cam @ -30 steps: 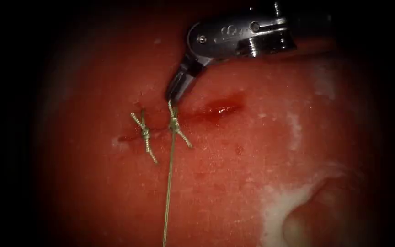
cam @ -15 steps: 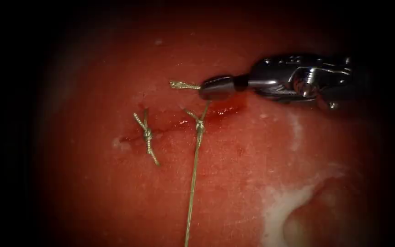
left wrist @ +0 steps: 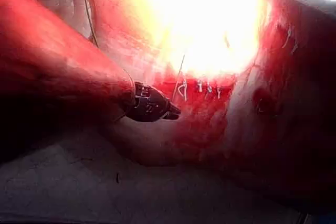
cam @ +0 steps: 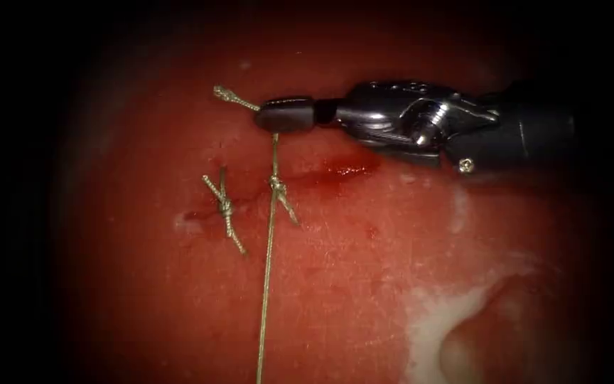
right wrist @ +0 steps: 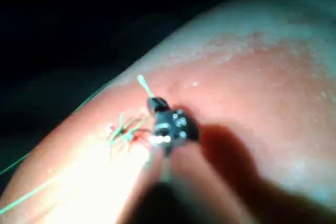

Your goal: Wound Closure

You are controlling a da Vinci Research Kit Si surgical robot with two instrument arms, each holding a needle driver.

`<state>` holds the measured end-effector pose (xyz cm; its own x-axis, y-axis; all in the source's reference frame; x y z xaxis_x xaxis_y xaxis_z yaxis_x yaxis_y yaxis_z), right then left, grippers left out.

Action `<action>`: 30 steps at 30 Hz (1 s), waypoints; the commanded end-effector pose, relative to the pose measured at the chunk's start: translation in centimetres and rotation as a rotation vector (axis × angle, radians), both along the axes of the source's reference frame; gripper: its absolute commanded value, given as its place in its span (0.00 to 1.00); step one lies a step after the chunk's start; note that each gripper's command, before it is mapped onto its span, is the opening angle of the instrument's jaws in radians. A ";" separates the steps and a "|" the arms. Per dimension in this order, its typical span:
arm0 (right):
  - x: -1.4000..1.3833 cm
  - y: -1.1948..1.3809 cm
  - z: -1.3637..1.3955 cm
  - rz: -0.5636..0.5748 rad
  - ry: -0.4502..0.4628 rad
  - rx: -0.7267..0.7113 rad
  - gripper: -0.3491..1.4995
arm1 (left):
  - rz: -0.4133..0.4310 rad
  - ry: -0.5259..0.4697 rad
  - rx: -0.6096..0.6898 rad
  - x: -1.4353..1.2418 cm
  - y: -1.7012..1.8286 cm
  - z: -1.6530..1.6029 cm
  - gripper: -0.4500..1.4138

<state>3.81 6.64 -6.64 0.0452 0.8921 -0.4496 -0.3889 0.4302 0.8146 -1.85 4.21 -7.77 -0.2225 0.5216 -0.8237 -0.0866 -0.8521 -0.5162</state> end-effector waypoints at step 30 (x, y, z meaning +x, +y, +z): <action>-0.13 0.05 0.39 -0.044 -0.121 -0.174 0.00 | 0.021 -0.004 0.087 -0.13 -0.51 0.03 0.05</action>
